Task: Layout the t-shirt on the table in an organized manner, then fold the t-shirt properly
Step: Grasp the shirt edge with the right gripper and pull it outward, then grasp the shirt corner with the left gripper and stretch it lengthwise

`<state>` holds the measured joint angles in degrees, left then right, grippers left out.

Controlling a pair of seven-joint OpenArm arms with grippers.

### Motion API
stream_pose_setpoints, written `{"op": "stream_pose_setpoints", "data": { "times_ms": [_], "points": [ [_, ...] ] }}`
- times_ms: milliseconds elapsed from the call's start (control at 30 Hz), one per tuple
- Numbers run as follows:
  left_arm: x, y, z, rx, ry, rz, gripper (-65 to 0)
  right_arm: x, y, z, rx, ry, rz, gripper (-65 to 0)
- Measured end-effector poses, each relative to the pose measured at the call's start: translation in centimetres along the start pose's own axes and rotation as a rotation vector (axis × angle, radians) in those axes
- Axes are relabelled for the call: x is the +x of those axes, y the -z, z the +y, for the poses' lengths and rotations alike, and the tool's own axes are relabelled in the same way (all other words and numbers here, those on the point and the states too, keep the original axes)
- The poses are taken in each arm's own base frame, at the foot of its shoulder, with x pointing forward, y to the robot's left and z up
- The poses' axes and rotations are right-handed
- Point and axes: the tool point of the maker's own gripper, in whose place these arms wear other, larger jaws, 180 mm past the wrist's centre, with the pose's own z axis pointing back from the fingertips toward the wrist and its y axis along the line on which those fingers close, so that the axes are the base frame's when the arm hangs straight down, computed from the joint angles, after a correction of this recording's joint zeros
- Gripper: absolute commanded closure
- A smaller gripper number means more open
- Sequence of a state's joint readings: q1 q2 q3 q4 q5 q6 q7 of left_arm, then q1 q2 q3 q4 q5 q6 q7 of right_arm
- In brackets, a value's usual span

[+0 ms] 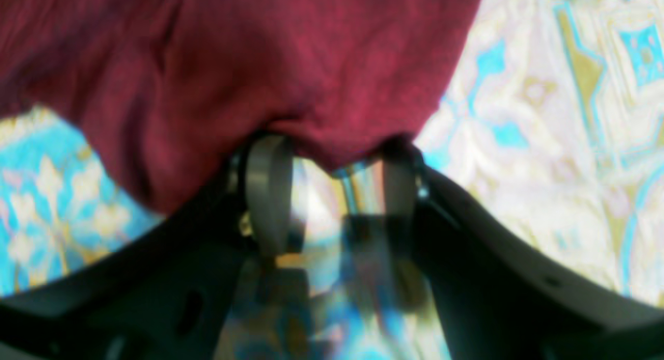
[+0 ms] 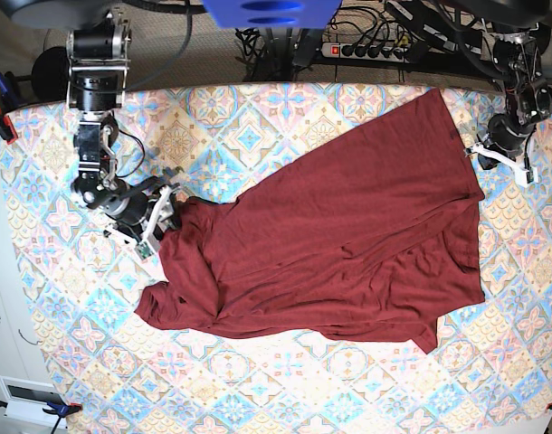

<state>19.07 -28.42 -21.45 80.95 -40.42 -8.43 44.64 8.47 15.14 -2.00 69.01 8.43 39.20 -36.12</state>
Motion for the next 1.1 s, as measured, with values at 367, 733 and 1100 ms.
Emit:
{"op": "stream_pose_setpoints", "data": {
  "times_ms": [367, 733, 1100],
  "points": [
    [0.1, -0.1, 0.2, 0.001, 0.004, 0.001, 0.0, 2.2, 0.9, 1.4, 0.033, -0.045, -0.001, 0.0],
    [0.3, -0.1, 0.3, 0.005, 0.011, 0.002, 0.0, 5.5, -12.6, -4.8, -0.349, -0.168, -0.079, -0.7],
    [0.7, 0.2, -0.2, -0.007, 0.007, 0.005, 0.0, 5.6, -17.2, -5.1, -0.414, -0.121, -0.163, -0.6]
  ]
}}
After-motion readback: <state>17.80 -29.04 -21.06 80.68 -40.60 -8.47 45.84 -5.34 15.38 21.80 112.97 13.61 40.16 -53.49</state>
